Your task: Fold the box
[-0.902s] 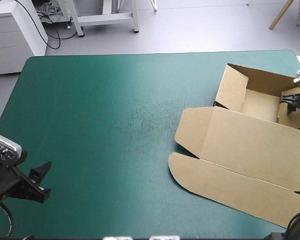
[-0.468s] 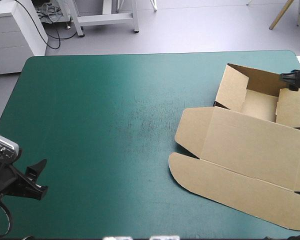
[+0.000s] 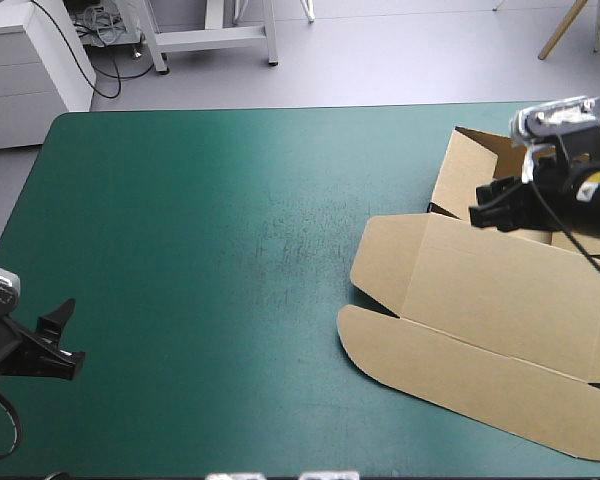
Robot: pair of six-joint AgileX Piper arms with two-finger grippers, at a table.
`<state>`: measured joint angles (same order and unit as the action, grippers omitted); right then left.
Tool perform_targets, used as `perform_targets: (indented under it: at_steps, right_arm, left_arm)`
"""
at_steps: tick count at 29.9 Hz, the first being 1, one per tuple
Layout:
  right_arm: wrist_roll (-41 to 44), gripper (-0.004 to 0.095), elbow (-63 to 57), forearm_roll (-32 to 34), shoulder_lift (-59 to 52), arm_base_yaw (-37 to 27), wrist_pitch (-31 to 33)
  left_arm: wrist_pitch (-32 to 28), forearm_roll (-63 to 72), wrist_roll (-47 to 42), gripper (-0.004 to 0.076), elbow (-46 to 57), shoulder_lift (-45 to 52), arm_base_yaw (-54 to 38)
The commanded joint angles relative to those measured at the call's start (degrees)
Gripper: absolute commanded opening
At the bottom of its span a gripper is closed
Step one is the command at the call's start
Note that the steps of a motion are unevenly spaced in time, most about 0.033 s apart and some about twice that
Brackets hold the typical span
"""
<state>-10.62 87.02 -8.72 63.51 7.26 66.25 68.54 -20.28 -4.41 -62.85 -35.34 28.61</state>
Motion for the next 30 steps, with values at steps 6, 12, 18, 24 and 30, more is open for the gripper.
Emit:
perform_targets:
  at_steps: [6, 12, 18, 24, 30]
  right_arm:
    - [-0.3, 0.0419, -16.6, 0.3, -19.8, 6.3, -11.4]
    - [-2.3, 0.0323, -28.4, -0.9, -29.7, 6.3, -12.9]
    - [-2.4, 0.0150, -36.6, -6.9, -38.5, 6.3, -13.0]
    - [-1.4, -0.0016, -42.6, -6.7, -46.1, 6.3, -13.3]
    - [-4.8, -0.0016, -46.9, -6.5, -51.2, 6.3, -14.7]
  left_arm:
    - [-5.4, -1.6, -0.9, 0.0439, -0.6, -0.4, 0.5]
    - [-6.5, -1.2, -0.9, 0.0397, 3.4, 2.0, 0.5]
    - [-8.6, 1.1, -1.8, 0.0349, 13.2, 8.9, 0.5]
    - [-12.5, 6.8, -1.9, 0.0349, 20.0, 17.4, 0.5]
    - [-13.1, 8.3, -1.9, 0.0349, 24.5, 22.6, 0.5]
